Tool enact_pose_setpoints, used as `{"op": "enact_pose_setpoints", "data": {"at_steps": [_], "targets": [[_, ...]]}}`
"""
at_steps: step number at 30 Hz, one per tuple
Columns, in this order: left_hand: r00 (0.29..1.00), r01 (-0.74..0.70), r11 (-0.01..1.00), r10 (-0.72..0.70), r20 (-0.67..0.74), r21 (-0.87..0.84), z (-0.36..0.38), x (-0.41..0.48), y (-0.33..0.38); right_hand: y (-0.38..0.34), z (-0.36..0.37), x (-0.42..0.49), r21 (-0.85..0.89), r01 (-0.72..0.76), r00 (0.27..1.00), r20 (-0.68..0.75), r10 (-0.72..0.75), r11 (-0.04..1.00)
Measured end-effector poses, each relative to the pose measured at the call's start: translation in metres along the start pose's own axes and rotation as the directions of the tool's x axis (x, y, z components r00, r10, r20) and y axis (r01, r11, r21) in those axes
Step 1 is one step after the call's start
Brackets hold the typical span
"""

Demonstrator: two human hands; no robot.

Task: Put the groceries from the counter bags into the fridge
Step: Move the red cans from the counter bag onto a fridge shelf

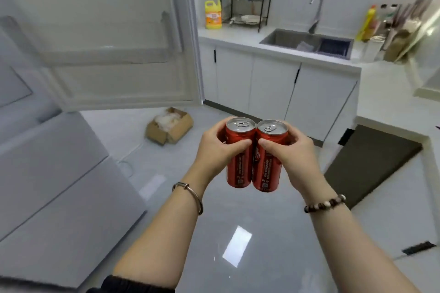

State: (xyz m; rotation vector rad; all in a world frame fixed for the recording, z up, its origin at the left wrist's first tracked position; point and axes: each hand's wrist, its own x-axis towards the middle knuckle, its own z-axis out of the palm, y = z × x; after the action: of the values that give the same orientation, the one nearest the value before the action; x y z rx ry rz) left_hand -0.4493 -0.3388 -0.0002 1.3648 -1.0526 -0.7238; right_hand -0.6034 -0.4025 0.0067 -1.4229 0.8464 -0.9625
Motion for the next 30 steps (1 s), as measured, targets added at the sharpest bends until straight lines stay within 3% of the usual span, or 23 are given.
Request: {"op": "enact_pose_setpoints", "data": {"at_steps": [6, 15, 23, 30], "targets": [[0.954, 0.031, 0.999, -0.026, -0.297, 0.013, -0.098, -0.023, -0.009, 0.003, 0.105, 0.023, 0.003, -0.001, 0.963, 0.268, 0.001, 1.000], [0.773, 0.050, 0.997, 0.002, -0.635, 0.064, -0.224, -0.062, -0.007, 0.006, 0.260, 0.026, 0.089, -0.010, 0.847, 0.530, -0.039, 0.996], [0.596, 0.011, 0.997, 0.056, -0.801, 0.077, -0.323, -0.058, -0.002, -0.001, 0.384, 0.052, 0.111, 0.003, 0.724, 0.685, -0.078, 0.994], [0.522, 0.021, 0.989, 0.115, -0.845, 0.148, -0.434, -0.029, 0.006, -0.022, 0.510, 0.090, 0.207, -0.008, 0.665, 0.732, -0.149, 0.978]]}}
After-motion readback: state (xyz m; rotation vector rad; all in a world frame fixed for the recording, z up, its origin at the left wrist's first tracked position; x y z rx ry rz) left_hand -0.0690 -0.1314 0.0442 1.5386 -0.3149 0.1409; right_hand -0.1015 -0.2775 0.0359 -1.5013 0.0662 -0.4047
